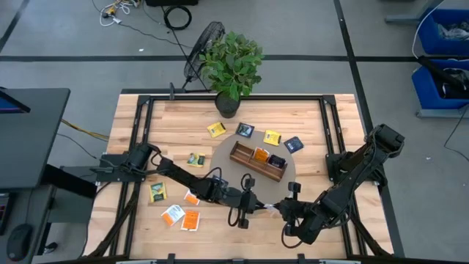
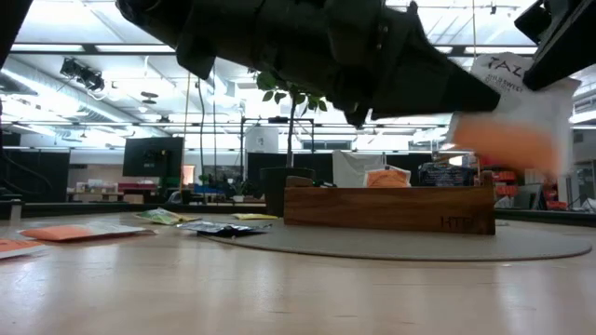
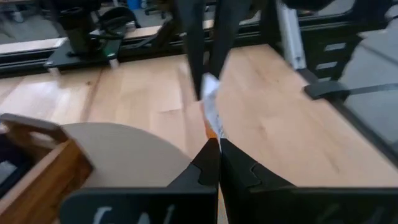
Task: Pick & Place Tea
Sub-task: Put the orange tea bag into the middle section of the wooden organizer
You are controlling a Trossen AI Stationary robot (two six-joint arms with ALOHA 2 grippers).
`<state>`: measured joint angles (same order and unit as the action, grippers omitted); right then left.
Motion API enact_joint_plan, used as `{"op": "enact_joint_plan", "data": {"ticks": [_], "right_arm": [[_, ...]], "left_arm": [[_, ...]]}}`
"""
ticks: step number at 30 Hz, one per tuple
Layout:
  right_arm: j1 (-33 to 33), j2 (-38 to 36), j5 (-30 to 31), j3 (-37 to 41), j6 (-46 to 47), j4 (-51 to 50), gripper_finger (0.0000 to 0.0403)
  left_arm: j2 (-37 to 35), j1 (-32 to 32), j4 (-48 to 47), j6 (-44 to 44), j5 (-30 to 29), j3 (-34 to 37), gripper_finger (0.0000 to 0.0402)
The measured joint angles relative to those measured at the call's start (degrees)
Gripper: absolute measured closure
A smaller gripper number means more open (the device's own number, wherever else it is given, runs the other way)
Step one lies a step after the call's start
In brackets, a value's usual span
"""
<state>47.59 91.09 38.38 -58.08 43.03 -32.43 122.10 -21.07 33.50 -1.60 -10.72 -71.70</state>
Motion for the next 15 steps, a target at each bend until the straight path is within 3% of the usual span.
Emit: {"op": "enact_joint_plan", "data": {"ticks": [5, 15], "right_arm": [[1.89, 0.0, 2.8, 0.31, 1.46, -0.21, 0.0399], [2.62, -0.02, 4.27, 0.59, 4.34, -2.98, 0.0402]], "left_arm": [[0.0, -0.74, 7.06, 0.58, 1.74, 2.89, 0.0386], [-10.38, -0.93, 25.5, -2.17, 2.96, 22.07, 0.0384]]}}
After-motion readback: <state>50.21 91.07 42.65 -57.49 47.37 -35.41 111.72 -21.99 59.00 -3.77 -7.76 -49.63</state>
